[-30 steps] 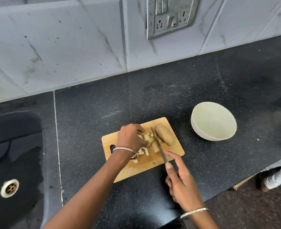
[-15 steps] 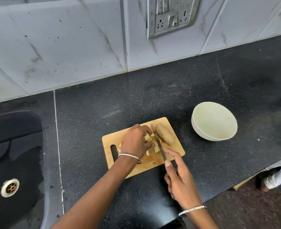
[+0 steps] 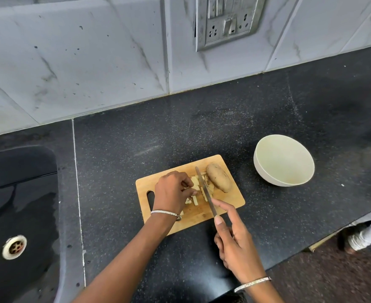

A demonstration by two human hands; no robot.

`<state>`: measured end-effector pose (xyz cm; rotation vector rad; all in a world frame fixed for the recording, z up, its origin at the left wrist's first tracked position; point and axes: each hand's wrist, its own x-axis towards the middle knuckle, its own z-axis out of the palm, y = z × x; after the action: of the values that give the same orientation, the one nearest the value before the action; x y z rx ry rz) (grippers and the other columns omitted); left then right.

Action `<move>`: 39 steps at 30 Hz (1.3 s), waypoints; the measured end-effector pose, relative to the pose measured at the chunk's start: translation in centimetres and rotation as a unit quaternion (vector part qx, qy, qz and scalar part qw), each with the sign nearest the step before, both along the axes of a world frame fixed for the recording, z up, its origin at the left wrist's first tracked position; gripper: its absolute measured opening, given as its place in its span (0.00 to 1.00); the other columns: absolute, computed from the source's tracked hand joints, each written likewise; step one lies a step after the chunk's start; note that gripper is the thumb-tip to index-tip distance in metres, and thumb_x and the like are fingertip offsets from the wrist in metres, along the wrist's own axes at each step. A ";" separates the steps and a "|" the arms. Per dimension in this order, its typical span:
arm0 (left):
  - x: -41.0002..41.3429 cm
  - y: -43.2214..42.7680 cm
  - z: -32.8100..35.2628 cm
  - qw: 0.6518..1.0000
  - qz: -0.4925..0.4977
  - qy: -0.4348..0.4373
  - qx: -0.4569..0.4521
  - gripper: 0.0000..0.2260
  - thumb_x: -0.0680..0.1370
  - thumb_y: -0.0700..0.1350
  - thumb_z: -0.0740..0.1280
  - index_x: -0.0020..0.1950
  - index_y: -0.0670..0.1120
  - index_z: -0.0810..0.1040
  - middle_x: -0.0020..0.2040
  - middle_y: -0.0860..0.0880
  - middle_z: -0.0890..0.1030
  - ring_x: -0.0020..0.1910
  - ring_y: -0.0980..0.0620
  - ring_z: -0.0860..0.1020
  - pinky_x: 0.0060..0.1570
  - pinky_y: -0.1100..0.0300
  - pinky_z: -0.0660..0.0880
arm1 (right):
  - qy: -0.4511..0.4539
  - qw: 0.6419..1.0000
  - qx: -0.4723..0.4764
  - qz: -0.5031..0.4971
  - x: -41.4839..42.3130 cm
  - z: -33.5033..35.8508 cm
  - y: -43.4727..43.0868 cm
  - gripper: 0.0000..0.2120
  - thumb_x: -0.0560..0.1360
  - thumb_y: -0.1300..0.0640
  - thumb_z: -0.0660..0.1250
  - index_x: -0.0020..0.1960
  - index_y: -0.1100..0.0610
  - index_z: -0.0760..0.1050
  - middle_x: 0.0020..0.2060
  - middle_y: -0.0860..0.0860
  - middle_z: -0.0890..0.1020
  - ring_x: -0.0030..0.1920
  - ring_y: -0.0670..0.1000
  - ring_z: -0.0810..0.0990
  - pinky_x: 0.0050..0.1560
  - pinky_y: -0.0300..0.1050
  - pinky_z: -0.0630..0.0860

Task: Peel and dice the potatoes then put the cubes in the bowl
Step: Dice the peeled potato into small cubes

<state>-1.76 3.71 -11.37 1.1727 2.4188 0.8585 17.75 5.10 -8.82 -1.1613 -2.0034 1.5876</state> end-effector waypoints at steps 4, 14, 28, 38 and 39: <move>0.1 0.2 -0.3 0.999 0.010 -0.030 0.014 0.10 0.65 0.48 0.80 0.40 0.49 0.82 0.33 0.56 0.79 0.33 0.57 0.76 0.38 0.57 0.78 | -0.009 1.000 0.007 0.003 0.1 -0.4 -0.4 0.15 0.82 0.46 0.56 0.66 0.31 0.67 0.25 0.49 0.67 0.24 0.45 0.65 0.26 0.41 0.64; -0.6 1.0 0.4 0.998 -0.016 -0.057 -0.032 0.21 0.65 0.47 0.80 0.57 0.50 0.82 0.38 0.54 0.80 0.39 0.53 0.78 0.45 0.55 0.78 | -0.044 0.996 0.069 0.025 0.3 -1.3 0.0 0.15 0.82 0.46 0.56 0.67 0.32 0.67 0.24 0.48 0.67 0.25 0.49 0.68 0.29 0.48 0.68; -0.4 1.3 0.6 0.997 -0.001 -0.064 -0.048 0.21 0.66 0.49 0.80 0.57 0.50 0.83 0.39 0.55 0.80 0.39 0.55 0.78 0.44 0.57 0.78 | -0.093 0.979 0.172 0.055 0.4 -2.1 0.7 0.16 0.83 0.47 0.55 0.67 0.30 0.64 0.27 0.48 0.74 0.27 0.50 0.72 0.35 0.53 0.73; -0.3 1.7 1.2 0.994 0.026 -0.081 -0.076 0.19 0.66 0.47 0.80 0.55 0.49 0.83 0.38 0.55 0.80 0.36 0.57 0.76 0.37 0.67 0.71 | -0.087 0.982 0.155 0.058 0.3 -2.7 1.4 0.14 0.83 0.44 0.51 0.64 0.29 0.64 0.29 0.55 0.73 0.29 0.53 0.74 0.39 0.55 0.74; -0.3 1.7 1.2 0.993 0.029 -0.084 -0.077 0.18 0.65 0.46 0.80 0.54 0.49 0.84 0.37 0.56 0.79 0.36 0.58 0.76 0.36 0.67 0.70 | -0.089 0.983 0.150 0.061 0.2 -2.8 1.6 0.13 0.83 0.44 0.51 0.64 0.29 0.64 0.29 0.55 0.74 0.29 0.53 0.74 0.39 0.54 0.75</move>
<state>-2.06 5.44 -10.16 0.9390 2.3456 0.7403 18.00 6.68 -11.62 -1.1143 -2.3705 1.2091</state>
